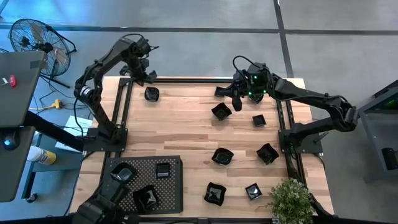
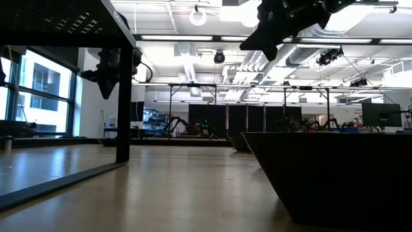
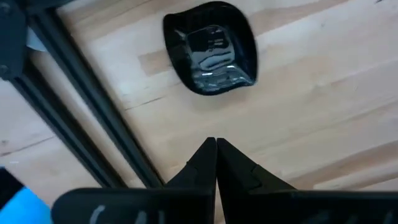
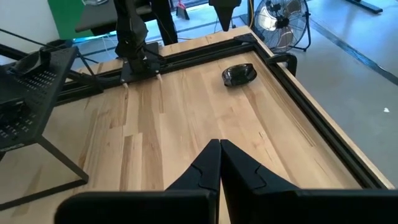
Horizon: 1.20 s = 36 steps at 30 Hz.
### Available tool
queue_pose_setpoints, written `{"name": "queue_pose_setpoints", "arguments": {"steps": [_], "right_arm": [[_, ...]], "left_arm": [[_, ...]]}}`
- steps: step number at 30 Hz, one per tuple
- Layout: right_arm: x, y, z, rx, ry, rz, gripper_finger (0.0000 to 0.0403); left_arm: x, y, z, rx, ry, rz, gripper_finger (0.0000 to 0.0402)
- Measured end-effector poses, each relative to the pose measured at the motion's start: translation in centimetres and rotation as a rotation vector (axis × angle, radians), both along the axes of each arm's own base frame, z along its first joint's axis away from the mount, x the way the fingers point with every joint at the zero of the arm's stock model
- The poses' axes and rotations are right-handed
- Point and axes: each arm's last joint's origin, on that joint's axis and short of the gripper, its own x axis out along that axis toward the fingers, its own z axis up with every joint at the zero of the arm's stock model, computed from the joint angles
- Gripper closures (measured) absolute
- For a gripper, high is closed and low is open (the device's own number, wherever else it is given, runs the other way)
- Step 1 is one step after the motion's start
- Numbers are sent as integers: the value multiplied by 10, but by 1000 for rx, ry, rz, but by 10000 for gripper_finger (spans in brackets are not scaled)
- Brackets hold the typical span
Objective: Pick & Place Mini shaped plates
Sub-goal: Stack the leaf-shaped plate on top of the leaf-shaped plate on the shelf
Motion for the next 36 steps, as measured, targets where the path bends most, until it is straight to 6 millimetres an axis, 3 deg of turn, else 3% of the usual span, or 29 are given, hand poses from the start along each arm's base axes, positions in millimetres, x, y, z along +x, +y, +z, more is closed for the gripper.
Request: {"name": "queue_pose_setpoints", "arguments": {"steps": [6,11,18,22,25,31,36], "right_arm": [[0,0,0,1,1,-4,401],[0,0,0,-1,1,-5,401],[0,-1,0,-16,10,-38,401],[0,-1,0,-19,9,-38,402],[0,-1,0,-20,8,-37,401],[0,-1,0,-20,7,-38,401],[0,-2,1,-22,-6,-39,402]], "left_arm": [[-2,-1,-1,-32,20,81,401],[19,-18,6,54,-71,40,401],[30,-87,-13,241,-294,137,401],[28,-128,-34,438,-459,257,401],[25,-146,-55,583,-566,382,401],[17,-153,-92,771,-496,525,401],[13,-142,-108,764,-405,580,401]]}}
